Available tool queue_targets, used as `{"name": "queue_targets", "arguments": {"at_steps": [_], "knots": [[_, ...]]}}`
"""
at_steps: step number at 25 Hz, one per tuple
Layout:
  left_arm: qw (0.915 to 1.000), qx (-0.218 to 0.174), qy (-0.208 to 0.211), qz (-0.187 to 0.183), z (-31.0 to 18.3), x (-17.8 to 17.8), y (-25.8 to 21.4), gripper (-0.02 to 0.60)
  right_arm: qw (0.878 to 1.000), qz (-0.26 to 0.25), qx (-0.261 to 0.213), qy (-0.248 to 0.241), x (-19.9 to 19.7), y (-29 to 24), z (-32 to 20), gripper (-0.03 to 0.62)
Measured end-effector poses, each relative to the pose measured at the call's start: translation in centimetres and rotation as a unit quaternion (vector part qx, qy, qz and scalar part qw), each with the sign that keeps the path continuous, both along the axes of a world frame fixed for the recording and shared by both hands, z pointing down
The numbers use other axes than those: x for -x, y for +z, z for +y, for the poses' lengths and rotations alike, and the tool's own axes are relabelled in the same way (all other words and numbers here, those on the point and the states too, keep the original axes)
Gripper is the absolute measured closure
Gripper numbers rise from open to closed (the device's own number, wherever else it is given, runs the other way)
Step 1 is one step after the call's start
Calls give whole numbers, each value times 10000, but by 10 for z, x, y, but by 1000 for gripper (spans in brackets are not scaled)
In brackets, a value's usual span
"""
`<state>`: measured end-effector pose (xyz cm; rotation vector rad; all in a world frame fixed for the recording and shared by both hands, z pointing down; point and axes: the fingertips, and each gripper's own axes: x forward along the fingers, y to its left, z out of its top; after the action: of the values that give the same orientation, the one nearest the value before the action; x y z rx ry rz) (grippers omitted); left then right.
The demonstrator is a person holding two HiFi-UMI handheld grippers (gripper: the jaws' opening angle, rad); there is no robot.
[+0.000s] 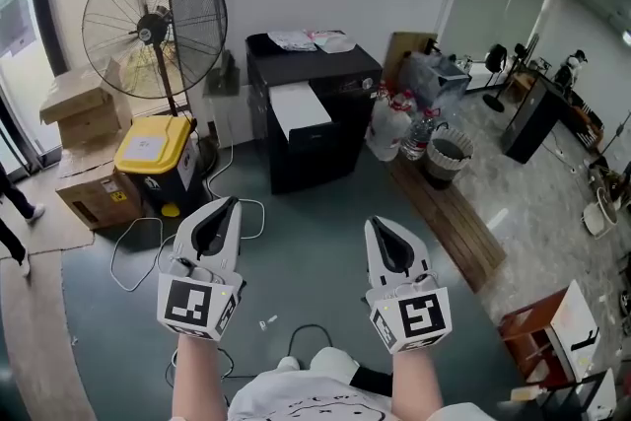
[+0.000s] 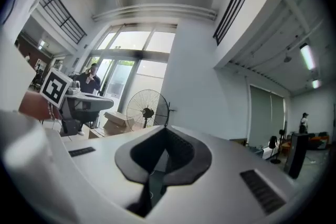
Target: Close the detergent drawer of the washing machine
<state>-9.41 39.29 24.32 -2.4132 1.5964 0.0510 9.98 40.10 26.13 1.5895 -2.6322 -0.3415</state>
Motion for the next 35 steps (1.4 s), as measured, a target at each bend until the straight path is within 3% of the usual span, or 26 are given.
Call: {"name": "queue_targets", "arguments": {"at_steps": [3, 11, 19, 29, 35], "knots": [[10000, 3, -2, 54, 0, 10, 2, 565, 9998, -136, 126, 8, 7, 5, -2, 589], [9998, 20, 11, 178, -14, 23, 6, 565, 9994, -58, 350, 32, 19, 13, -17, 500], [9999, 67, 22, 143, -54, 19, 13, 565, 9971, -266, 701, 107, 10, 30, -64, 451], [9999, 147, -16, -22, -148, -3, 15, 565, 9954, -474, 829, -33, -11, 40, -161, 451], [9995, 320, -55, 57, -223, -21, 18, 565, 9931, -592, 1011, -89, -34, 49, -234, 451]]}}
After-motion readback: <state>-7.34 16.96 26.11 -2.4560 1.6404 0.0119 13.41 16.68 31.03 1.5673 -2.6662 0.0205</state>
